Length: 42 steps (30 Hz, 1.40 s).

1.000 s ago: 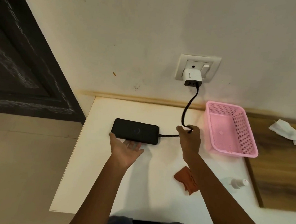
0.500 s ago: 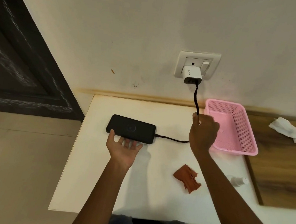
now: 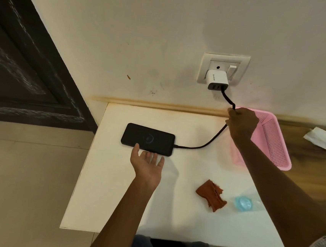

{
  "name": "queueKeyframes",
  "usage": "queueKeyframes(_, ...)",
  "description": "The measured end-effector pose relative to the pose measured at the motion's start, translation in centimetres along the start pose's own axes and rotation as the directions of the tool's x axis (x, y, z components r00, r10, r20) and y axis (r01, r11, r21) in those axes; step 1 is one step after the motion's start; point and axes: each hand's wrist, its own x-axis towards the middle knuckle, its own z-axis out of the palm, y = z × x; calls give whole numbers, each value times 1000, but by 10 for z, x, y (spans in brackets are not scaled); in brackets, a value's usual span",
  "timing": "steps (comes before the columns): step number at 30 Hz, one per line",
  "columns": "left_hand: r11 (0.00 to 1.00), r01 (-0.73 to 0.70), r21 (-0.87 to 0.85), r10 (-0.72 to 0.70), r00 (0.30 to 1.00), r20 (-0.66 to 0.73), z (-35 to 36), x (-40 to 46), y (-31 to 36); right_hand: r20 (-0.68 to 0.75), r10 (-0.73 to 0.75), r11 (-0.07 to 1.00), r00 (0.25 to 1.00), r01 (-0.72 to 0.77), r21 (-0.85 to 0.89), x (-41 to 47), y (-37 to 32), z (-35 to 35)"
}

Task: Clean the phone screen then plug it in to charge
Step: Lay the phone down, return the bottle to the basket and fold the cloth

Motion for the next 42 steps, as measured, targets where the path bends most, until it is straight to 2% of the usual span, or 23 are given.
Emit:
queueKeyframes(5, 999, 53, -7, -52, 998, 33, 5, -2, -4, 54, -58, 998, 997, 59, -12, -10, 2, 2)
queueKeyframes(8, 998, 64, -15, -64, 997, 53, 9, -1, -6, 109, -11, 995, 994, 0, 95, -19, 2, 2)
queueKeyframes(14, 993, 71, 93, -75, 997, 37, 3, -5, -7, 127, 129, 957, 983, -157, 243, -38, 3, -10)
queueKeyframes(17, 988, 87, 130, -89, 996, 9, -1, -13, -8, 131, 120, 963, 984, -147, 224, -56, 7, -17)
queueKeyframes(21, 973, 94, 209, -96, 995, 4, -6, -35, -14, 165, 197, 902, 966, -245, 357, -90, 4, -43)
queueKeyframes(26, 922, 119, 367, -135, 991, 19, -17, -57, -32, 135, 110, 898, 985, -157, 411, -162, 16, -92)
queueKeyframes(28, 881, 109, 460, -145, 989, 43, -21, -66, -41, 110, 120, 906, 987, -154, 395, -190, 32, -108)
queueKeyframes(31, 793, 72, 605, -138, 988, 63, -26, -79, -58, 92, 232, 898, 968, -250, 363, -218, 62, -122)
queueKeyframes(34, 637, -15, 771, -109, 988, 109, -29, -85, -77, 38, 318, 889, 947, -312, 334, -229, 87, -128)
queueKeyframes(37, 420, -127, 898, -68, 983, 171, -30, -83, -96, 4, 350, 901, 937, -338, 271, -224, 103, -128)
queueKeyframes(42, 3, -297, 955, 57, 953, 297, -39, -66, -121, 97, 345, 914, 934, -357, 193, -205, 116, -117)
